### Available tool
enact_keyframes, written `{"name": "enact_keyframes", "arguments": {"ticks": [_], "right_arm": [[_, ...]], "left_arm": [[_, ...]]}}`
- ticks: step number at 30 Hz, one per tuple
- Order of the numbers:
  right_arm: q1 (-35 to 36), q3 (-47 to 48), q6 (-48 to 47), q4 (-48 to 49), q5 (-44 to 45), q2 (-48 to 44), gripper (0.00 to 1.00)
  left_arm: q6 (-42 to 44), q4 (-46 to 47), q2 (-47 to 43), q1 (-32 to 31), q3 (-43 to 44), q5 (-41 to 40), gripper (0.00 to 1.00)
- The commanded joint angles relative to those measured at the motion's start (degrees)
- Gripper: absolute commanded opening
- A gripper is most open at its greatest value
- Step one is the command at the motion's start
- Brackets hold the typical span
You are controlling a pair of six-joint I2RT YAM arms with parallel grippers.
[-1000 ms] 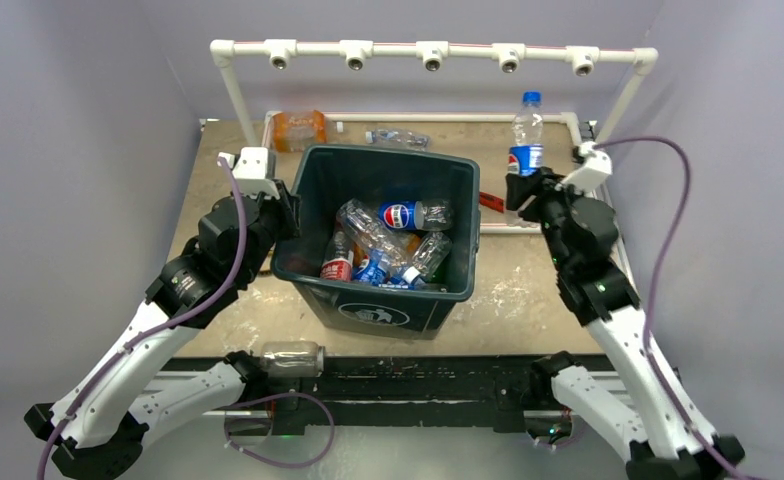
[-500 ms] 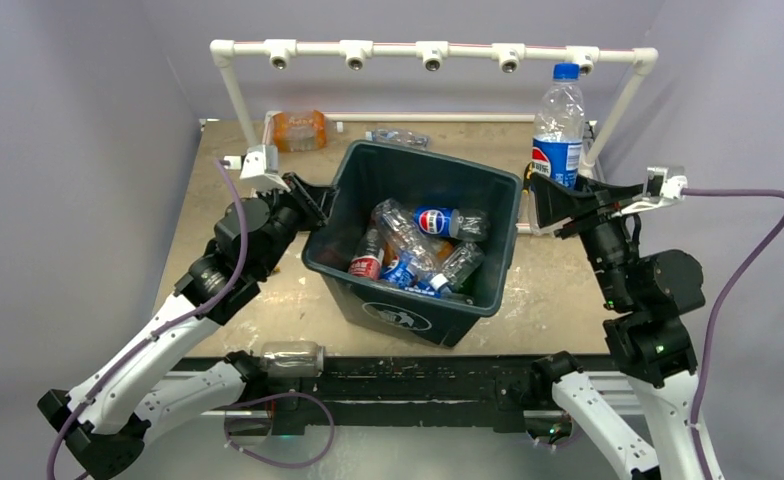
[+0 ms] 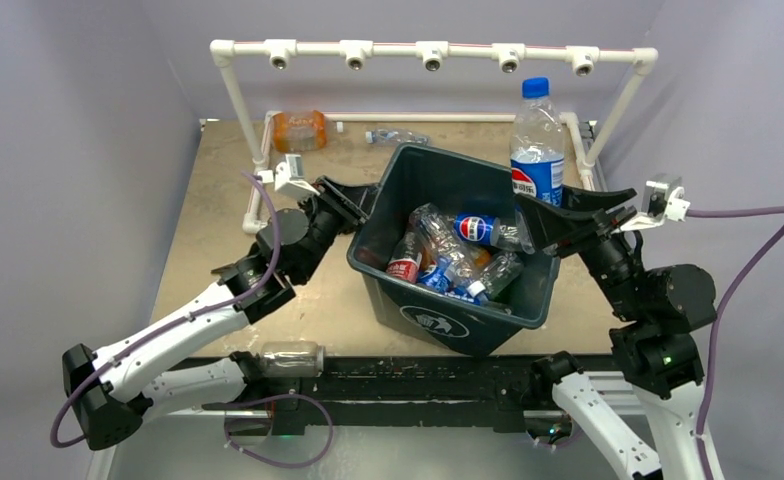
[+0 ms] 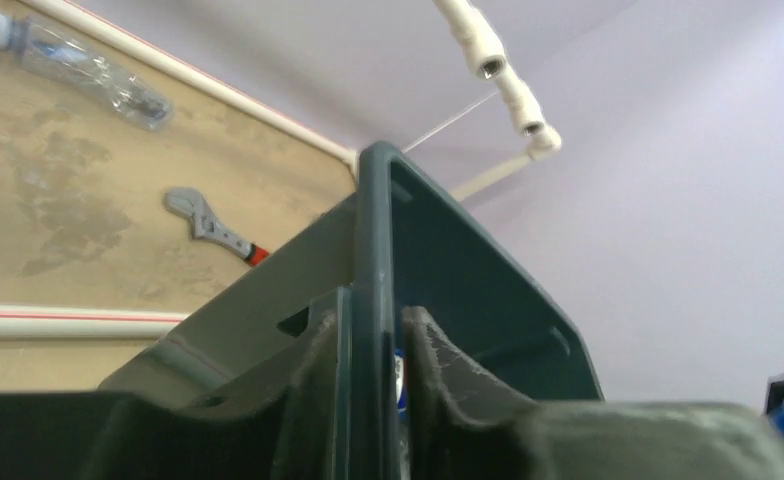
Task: Put the plastic bottles in the bin
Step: Pick up the plastic bottle at the center of the board, then place the plastic bottle in the trash bin.
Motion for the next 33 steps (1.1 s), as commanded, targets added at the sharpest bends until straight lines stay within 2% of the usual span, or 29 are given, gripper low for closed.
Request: {"name": "enact_keyframes", "arguments": {"ticks": [1,3,4,6,8,10,14,16,20,23,26,33], "right_arm": [[0.72,1.1,1.03,3.64,-8.64,-1.36,0.31],[0.91,1.22,1.24,5.02,-12.63,-1.31,0.31],[0.99,1.1,1.25,6.1,-15.0,-1.36,0.31],[1.14,0.37,1.33,8.59,-19.51,-1.43,0.31],[1.29,-0.63,1.89,12.4,-24.28,-1.44,0.32],[1.38,-2.23,4.43,17.19,-29.66,-1.26,0.32],[1.37,-5.27,10.34,27.91,-36.29,-0.57,0.32],[1.32,-5.5,11.78,30.32,-37.51,0.08,0.31],[1.36,-4.31,13.67,32.46,-40.92,2.53,0.27],[1.37,-1.88,11.1,27.73,-42.2,4.4,0.24],[1.84,1.37,5.17,18.79,-41.4,6.09,0.21],[2.02,2.1,4.59,17.24,-40.8,7.61,0.18]], "left_arm": [[2.27,-14.03,-1.18,-1.26,-0.34,-4.14,0.47],[4.95,-17.03,-4.03,-1.22,1.58,-6.68,0.73],[6.49,-18.59,-5.83,-1.21,3.21,-7.68,0.89],[10.25,-20.82,-8.66,-1.19,5.63,-9.01,0.97],[15.04,-21.3,-11.38,-1.16,8.09,-8.72,0.99],[20.66,-17.3,-14.23,-1.16,9.25,-4.26,0.99],[29.4,1.05,-17.65,-1.22,8.32,15.61,0.99],[30.67,5.4,-15.93,-1.16,10.7,25.08,0.99],[30.48,6.48,-8.99,-1.19,20.06,41.17,0.99],[29.37,4.84,-3.71,-1.21,27.47,50.16,0.99],[28.34,0.44,1.51,-1.16,34.96,54.78,0.99],[23.55,5.79,7.22,-1.25,36.22,57.54,0.99]]}}
